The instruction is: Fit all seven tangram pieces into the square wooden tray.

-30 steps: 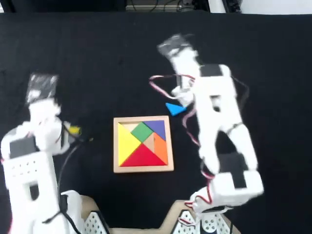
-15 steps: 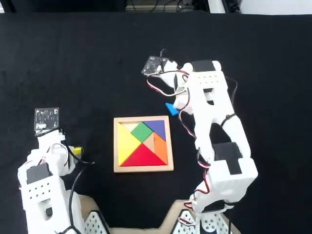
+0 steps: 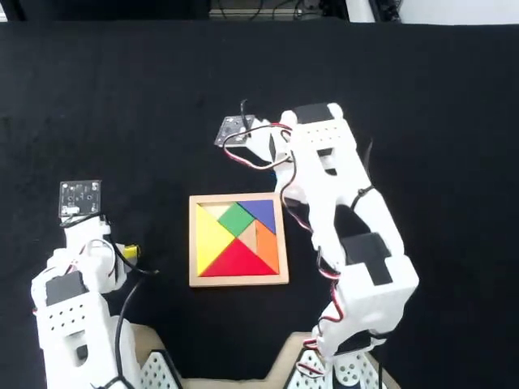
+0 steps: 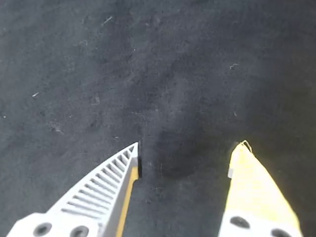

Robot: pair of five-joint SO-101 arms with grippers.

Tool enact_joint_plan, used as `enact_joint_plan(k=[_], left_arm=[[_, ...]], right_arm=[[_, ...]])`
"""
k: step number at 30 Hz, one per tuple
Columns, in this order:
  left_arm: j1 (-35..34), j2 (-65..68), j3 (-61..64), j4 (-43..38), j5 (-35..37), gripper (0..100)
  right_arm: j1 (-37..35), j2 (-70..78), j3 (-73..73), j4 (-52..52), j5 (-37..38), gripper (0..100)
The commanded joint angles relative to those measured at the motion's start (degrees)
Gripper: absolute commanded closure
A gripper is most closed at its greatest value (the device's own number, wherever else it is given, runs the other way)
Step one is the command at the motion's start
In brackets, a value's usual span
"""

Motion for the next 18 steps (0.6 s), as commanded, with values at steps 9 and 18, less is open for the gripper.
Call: enact_joint_plan(k=[9, 18], left_arm=[[1.45, -0.62, 0.31, -0.44, -2.64, 71], [1.36, -0.62, 0.31, -0.35, -2.64, 71]], right_arm=[[-1.05, 5.76, -2.24, -5.71, 0.79, 66.7], [-0.79, 6.2, -2.24, -9.85, 0.79, 66.7]])
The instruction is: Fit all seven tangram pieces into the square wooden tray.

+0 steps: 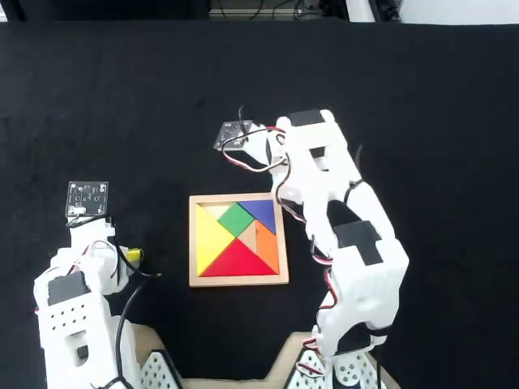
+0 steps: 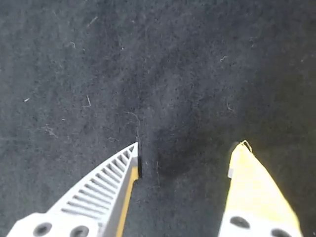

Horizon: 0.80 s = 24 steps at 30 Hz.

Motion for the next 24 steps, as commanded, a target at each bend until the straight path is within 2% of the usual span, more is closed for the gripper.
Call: enact_joint_plan(k=[1, 14, 24], left_arm=[[0.4, -0.62, -0.22, -0.35, -0.44, 71], [0.31, -0.62, -0.13, -0.26, -0.53, 71], [0.31, -0.62, -0.13, -0.26, -0.53, 71]], right_arm=[[-0.53, -0.75, -2.15, -3.16, 0.79, 66.7], [2.11, 5.58, -5.76, -5.36, 0.79, 66.7], [2.9, 11.91, -18.15, 4.04, 0.79, 66.7]])
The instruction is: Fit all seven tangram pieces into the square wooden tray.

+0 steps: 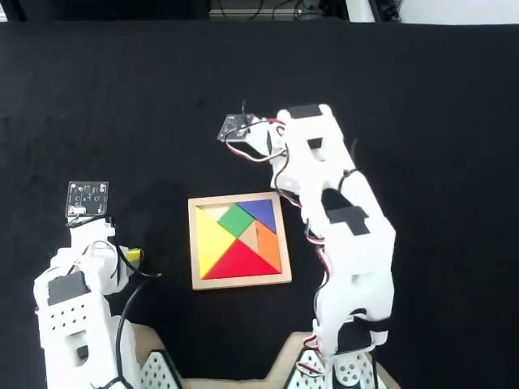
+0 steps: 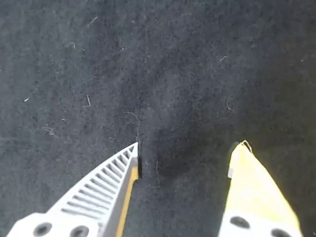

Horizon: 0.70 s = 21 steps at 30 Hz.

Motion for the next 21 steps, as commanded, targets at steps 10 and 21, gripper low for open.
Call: enact_joint_plan(k=[10, 21], left_arm=[[0.31, -0.62, -0.13, -0.26, -0.53, 71], [0.31, -0.62, -0.13, -0.26, -0.53, 71]], right_arm=[[2.29, 0.04, -6.55, 5.36, 0.7, 66.7], [0.97, 0.04, -4.0, 5.01, 0.7, 66.7]])
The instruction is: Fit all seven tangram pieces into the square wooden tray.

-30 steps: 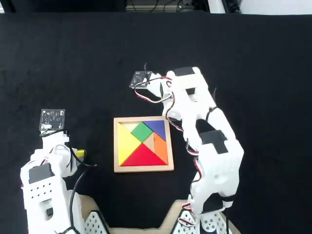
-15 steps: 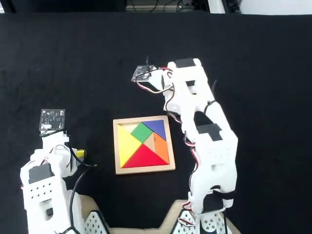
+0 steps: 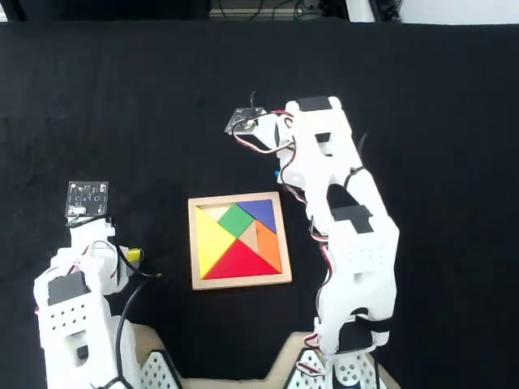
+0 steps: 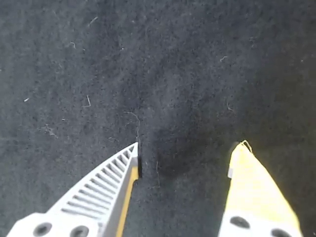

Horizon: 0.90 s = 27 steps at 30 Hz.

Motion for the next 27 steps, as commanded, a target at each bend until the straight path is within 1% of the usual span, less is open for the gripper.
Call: enact_joint_plan(k=[1, 13, 19, 27], left_arm=[[0.31, -0.62, -0.13, -0.26, -0.53, 71], [0.31, -0.62, -0.13, -0.26, -0.53, 71], [0.31, -0.62, -0.13, -0.26, -0.53, 71], [0.31, -0.62, -0.13, -0.26, -0.53, 71]], right_arm=[[-1.23, -0.31, -0.22, 0.0, 0.7, 66.7], [-1.23, -0.04, 0.22, -0.09, 0.7, 66.7], [-1.23, 4.35, -0.31, -1.76, 0.7, 66.7], [-2.37, 4.62, -0.92, -1.58, 0.7, 67.3]])
